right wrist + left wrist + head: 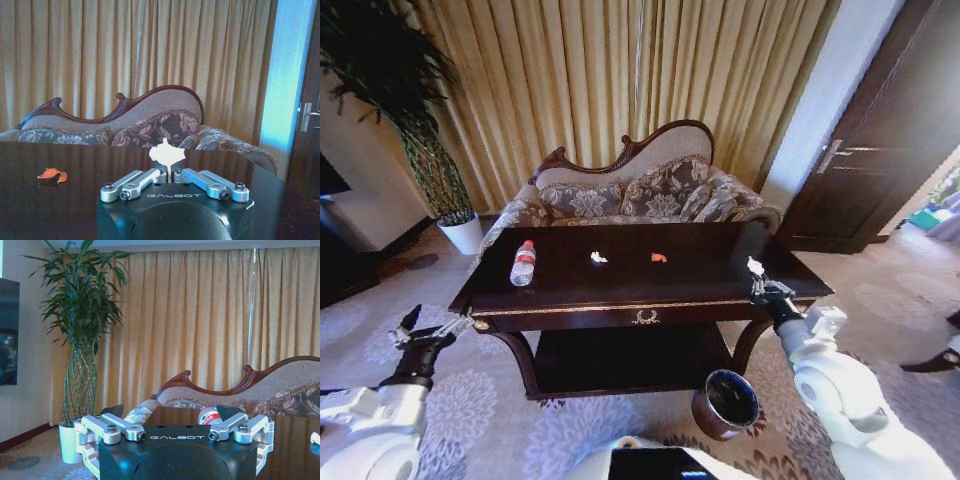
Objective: Move to the front of the table and place the trash on the table into the trash bin.
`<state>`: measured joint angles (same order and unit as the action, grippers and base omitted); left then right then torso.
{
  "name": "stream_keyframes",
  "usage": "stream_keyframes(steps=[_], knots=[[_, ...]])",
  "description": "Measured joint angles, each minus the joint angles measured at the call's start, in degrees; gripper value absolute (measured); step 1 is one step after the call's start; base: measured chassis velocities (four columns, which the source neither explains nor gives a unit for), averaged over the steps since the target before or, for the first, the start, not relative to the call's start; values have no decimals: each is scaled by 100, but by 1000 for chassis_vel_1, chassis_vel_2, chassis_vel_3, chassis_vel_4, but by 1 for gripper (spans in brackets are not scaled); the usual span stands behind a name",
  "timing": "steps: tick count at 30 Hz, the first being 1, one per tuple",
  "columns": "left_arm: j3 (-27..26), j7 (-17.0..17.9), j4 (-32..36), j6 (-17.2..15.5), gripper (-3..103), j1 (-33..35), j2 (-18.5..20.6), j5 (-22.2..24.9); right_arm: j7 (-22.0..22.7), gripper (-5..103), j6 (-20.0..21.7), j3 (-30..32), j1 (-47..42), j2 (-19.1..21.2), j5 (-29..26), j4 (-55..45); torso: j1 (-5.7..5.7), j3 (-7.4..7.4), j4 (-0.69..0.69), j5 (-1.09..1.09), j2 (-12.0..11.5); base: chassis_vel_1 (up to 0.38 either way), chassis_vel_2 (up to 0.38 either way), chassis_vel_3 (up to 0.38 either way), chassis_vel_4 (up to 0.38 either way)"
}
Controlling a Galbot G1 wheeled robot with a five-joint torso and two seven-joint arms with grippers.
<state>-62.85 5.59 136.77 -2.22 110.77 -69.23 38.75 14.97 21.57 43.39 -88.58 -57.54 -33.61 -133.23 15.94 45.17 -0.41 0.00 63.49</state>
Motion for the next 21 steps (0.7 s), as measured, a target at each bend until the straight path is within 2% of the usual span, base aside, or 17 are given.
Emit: stream_keyframes(steps=[21], knots=[[3,3,20,40,100,66,-43,-29,99,1,-70,-60,-26,-11,-1,0,1,0,0,0,-1,22,-22,-22,22]])
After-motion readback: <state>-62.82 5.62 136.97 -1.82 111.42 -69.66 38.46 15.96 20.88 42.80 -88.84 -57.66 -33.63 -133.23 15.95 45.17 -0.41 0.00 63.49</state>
